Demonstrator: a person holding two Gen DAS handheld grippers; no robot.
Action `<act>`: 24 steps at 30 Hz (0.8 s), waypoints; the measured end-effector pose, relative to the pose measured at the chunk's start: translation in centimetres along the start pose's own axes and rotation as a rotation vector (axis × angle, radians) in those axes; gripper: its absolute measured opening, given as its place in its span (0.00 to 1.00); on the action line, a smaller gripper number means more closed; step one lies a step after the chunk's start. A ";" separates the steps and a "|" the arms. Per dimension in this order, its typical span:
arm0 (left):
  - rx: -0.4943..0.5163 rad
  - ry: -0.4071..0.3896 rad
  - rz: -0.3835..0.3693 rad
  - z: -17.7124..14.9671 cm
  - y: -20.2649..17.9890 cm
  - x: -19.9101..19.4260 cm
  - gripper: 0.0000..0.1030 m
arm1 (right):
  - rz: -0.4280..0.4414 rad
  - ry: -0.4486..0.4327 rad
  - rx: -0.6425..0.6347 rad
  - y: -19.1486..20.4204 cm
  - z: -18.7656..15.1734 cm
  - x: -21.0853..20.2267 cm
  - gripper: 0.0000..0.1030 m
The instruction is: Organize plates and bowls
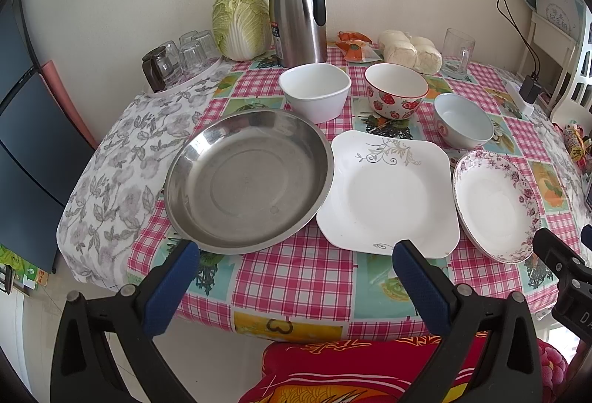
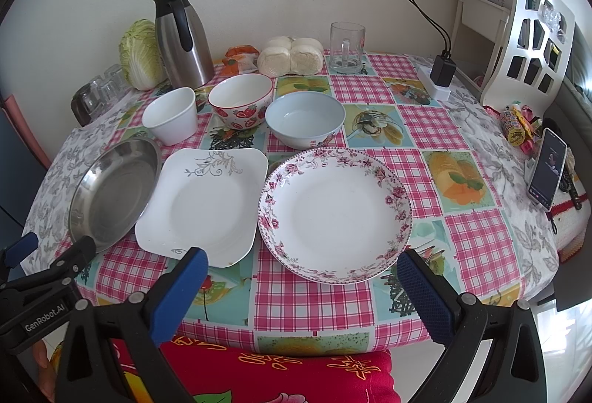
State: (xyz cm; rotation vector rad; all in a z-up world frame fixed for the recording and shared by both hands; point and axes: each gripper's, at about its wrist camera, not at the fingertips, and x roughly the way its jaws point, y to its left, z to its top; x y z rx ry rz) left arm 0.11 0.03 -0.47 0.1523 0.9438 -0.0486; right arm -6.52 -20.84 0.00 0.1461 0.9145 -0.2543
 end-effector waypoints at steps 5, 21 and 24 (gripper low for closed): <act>0.000 0.001 0.000 0.0 0.0 0.0 1.00 | 0.000 0.000 0.001 0.0 0.0 0.0 1.00; -0.001 0.002 -0.001 0.1 0.0 0.0 1.00 | 0.000 0.001 0.001 0.3 0.3 -0.1 1.00; -0.001 0.002 -0.003 0.1 0.0 0.0 1.00 | -0.002 0.001 0.001 0.7 0.6 -0.3 1.00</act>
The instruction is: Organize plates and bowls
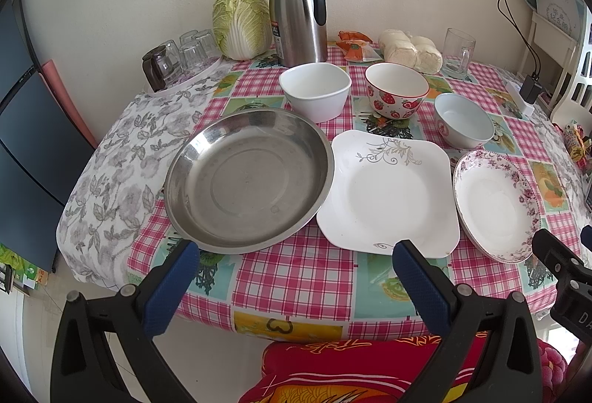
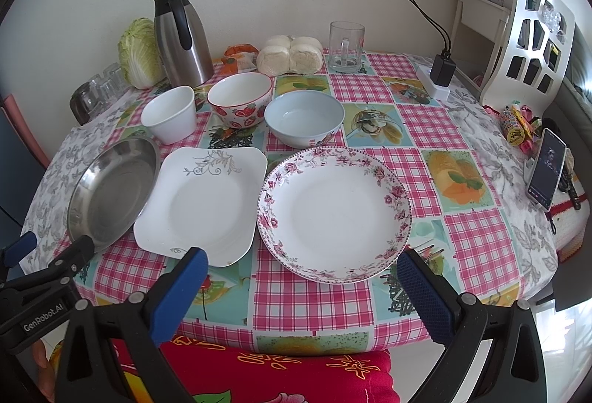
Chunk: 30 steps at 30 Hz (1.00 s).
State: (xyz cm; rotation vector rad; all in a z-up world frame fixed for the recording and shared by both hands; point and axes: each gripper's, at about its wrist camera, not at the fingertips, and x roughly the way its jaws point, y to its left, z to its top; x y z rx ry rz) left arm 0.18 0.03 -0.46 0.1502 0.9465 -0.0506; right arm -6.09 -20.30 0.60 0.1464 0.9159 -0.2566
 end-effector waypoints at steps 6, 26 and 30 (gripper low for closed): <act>-0.003 0.011 -0.031 -0.3 0.2 0.1 1.00 | -0.009 0.019 -0.034 0.1 -0.5 0.8 1.00; -0.243 -0.081 -0.134 6.2 13.7 1.2 1.00 | 0.325 -0.132 -0.104 7.9 11.6 -2.0 1.00; -0.306 -0.144 -0.143 6.3 16.6 2.3 1.00 | 0.435 -0.135 -0.088 10.3 13.1 -0.1 1.00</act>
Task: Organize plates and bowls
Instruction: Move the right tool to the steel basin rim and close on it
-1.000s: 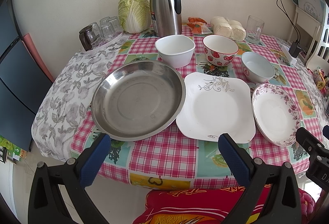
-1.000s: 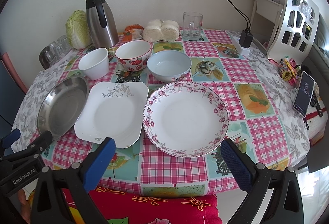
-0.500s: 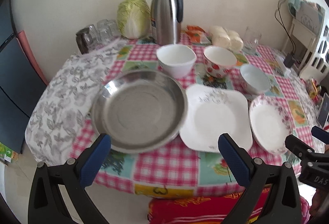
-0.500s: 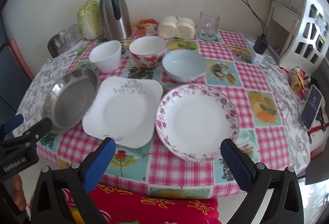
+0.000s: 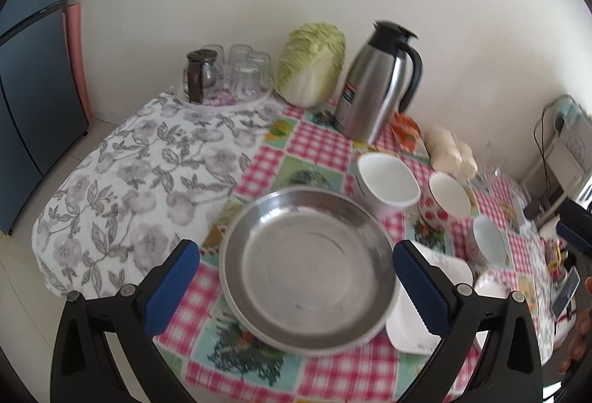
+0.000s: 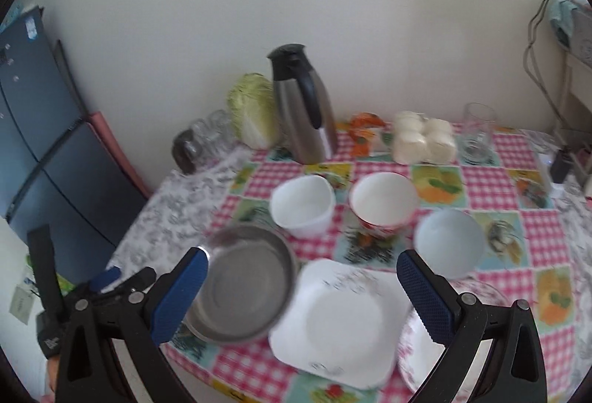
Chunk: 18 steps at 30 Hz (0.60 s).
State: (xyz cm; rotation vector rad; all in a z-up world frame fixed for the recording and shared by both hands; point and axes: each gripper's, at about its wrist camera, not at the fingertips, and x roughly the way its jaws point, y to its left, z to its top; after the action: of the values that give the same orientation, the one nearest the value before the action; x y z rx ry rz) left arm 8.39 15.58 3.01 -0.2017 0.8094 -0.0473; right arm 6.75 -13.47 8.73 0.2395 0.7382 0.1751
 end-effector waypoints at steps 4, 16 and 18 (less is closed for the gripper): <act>-0.045 -0.063 0.033 0.0 2.1 1.3 1.00 | 0.051 0.147 0.058 0.1 -0.6 5.3 1.00; -0.101 0.126 0.137 -2.3 6.8 8.9 1.00 | -0.096 0.355 0.070 -1.7 -4.3 18.2 1.00; -0.137 0.145 0.135 -2.7 7.6 9.7 1.00 | -0.102 0.341 0.049 -1.7 -4.4 19.1 1.00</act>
State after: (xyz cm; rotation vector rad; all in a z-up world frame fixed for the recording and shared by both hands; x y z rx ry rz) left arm 12.85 21.47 -7.20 -0.2746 0.9701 0.1218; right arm 17.78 -9.80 -7.15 0.2201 1.0923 0.1014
